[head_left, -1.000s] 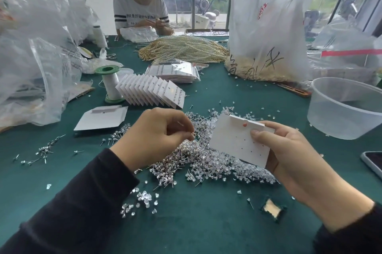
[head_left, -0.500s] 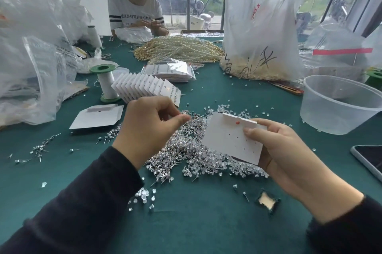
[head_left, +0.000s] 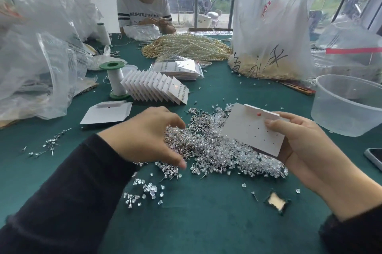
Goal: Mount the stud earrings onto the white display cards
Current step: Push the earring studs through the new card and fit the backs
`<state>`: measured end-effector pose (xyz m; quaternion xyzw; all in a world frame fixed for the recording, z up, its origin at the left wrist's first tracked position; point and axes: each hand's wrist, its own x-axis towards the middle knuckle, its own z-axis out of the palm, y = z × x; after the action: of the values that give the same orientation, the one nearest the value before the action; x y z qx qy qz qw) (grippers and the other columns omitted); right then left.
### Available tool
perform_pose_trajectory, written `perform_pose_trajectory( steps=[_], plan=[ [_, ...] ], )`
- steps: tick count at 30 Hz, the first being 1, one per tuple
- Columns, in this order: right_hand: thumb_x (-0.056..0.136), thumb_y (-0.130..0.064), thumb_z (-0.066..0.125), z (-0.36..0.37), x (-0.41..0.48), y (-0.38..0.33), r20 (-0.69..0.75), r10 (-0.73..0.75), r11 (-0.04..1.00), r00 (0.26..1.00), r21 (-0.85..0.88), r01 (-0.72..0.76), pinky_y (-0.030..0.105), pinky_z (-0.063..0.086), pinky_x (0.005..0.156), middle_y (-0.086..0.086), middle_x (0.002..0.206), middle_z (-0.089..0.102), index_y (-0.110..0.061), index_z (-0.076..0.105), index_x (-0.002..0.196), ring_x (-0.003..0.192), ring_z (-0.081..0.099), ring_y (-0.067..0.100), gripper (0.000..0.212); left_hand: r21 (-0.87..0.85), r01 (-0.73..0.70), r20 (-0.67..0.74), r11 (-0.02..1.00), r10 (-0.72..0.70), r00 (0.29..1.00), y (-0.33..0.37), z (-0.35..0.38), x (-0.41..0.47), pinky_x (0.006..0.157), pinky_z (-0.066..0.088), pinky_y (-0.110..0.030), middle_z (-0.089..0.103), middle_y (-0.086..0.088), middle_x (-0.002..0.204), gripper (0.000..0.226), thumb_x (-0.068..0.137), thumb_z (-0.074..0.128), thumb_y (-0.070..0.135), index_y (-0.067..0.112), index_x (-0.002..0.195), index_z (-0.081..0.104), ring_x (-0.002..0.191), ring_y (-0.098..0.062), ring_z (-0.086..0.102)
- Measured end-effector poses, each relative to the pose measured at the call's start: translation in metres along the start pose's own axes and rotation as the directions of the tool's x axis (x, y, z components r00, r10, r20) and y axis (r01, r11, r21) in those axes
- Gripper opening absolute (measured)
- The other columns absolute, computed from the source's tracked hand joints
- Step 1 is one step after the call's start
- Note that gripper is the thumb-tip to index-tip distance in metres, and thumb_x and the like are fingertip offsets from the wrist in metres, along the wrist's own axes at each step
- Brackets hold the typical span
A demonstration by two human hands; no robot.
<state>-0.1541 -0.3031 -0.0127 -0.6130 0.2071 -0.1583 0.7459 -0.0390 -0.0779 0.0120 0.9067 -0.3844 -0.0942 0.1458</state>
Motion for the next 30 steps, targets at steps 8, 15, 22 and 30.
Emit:
perform_pose_trajectory(
  steps=[8,15,22,30],
  plan=[
    [0.089,-0.002,0.051,-0.002,0.002,0.0,-0.003,-0.004,1.0,1.0,0.013,0.004,0.046,0.055,0.073,0.011,0.091,0.065,-0.01,0.061,0.096,0.077,0.061,0.025,0.015,0.06,-0.048,0.095,0.997,0.042,0.995,-0.006,0.007,0.005,0.095,0.033,-0.03,0.043,0.006,0.111,0.026,0.071,0.073,0.04,0.039,0.09,0.055,0.109,-0.011,0.034],
    [0.087,-0.001,0.054,-0.004,0.001,-0.003,-0.022,-0.013,0.999,1.0,0.047,0.014,0.034,0.058,0.052,0.001,0.069,0.069,-0.014,0.062,0.087,0.062,0.064,0.017,0.015,0.058,-0.066,-0.185,0.996,0.075,0.98,-0.012,0.01,0.009,0.094,0.034,-0.02,0.055,0.005,0.113,0.027,0.081,0.062,0.02,0.027,0.107,0.059,0.101,-0.005,0.043],
    [0.088,0.0,0.052,-0.005,0.003,-0.005,-0.049,-0.003,0.999,0.999,0.051,0.006,0.032,0.057,0.049,0.006,0.079,0.066,-0.012,0.059,0.089,0.068,0.063,0.021,0.014,-0.105,0.027,-0.029,0.994,-0.031,0.999,0.013,0.005,0.063,0.101,0.032,-0.022,0.044,-0.004,0.141,0.05,0.091,0.05,0.013,0.014,0.138,0.036,0.126,-0.016,0.043],
    [0.089,-0.002,0.052,-0.011,0.004,-0.012,-0.056,-0.003,0.997,0.998,0.08,0.007,0.025,0.05,0.04,0.001,0.067,0.068,-0.012,0.061,0.086,0.054,0.064,0.011,0.015,-0.037,0.103,0.398,0.994,-0.08,0.914,0.032,-0.007,0.107,0.073,0.045,-0.021,0.045,-0.007,0.136,0.061,0.081,0.066,0.018,0.015,0.136,0.039,0.096,-0.021,0.056]
  ],
)
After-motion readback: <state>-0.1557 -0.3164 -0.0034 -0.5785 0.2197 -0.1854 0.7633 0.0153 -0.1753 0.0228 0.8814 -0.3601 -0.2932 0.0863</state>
